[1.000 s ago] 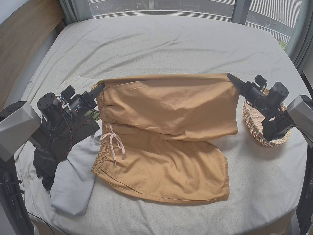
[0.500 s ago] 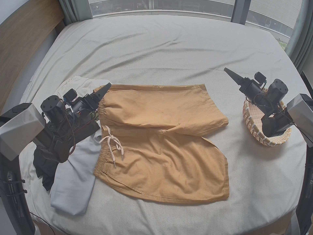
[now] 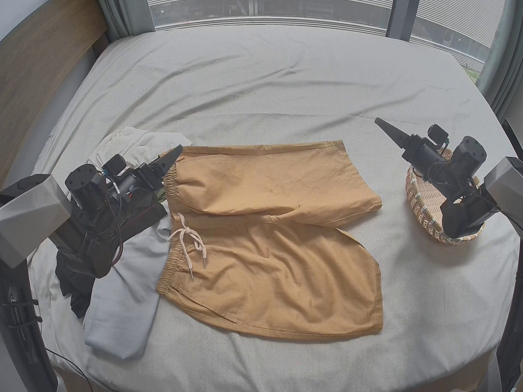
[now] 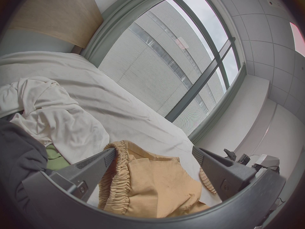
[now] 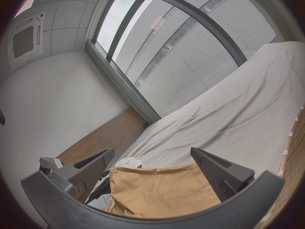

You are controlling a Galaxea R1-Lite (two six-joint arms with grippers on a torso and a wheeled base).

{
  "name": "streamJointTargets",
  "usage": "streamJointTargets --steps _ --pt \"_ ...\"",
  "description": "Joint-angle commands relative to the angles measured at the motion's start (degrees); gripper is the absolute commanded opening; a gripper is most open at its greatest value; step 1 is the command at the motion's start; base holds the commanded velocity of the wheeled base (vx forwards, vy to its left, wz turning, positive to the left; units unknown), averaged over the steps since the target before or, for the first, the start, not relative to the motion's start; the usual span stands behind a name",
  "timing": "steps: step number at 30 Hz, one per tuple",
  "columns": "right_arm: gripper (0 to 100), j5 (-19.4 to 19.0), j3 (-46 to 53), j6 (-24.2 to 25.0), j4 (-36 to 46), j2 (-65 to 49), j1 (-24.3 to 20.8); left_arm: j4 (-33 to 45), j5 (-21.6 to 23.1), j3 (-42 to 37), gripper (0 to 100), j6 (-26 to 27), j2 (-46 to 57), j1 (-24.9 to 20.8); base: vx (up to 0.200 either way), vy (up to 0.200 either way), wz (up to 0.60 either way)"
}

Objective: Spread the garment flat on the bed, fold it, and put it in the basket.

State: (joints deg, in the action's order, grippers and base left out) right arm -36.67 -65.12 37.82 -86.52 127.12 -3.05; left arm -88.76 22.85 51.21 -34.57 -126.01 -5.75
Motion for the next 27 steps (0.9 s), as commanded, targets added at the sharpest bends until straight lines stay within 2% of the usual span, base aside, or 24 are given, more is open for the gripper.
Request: streamJointTargets --steps 1,8,10,14,27 --pt "100 -0.07 3.77 -0.20 -1.73 -1.26 -0.20 -0.10 0.18 -3.49 100 -0.06 3.41 0.22 0.000 0.000 0.00" --pt "100 -0.07 14.94 -7.84 -1.73 -4.60 -0.56 -0.19 0.53 -12.10 100 1.09 8.42 1.10 0.000 0.000 0.00" --pt "100 -0.07 21.00 -11.62 -1.73 -6.10 -0.56 -0.19 2.03 -18.17 100 2.76 11.58 1.62 0.000 0.000 0.00" --pt "100 -0.33 27.50 -12.85 -1.73 -6.36 -0.64 -0.27 5.46 -21.77 100 3.28 12.55 2.24 0.000 0.000 0.00" --pt "100 -1.30 35.15 -16.55 -1.73 -4.69 -0.56 -0.19 5.72 -24.49 100 5.04 11.40 0.92 0.000 0.000 0.00"
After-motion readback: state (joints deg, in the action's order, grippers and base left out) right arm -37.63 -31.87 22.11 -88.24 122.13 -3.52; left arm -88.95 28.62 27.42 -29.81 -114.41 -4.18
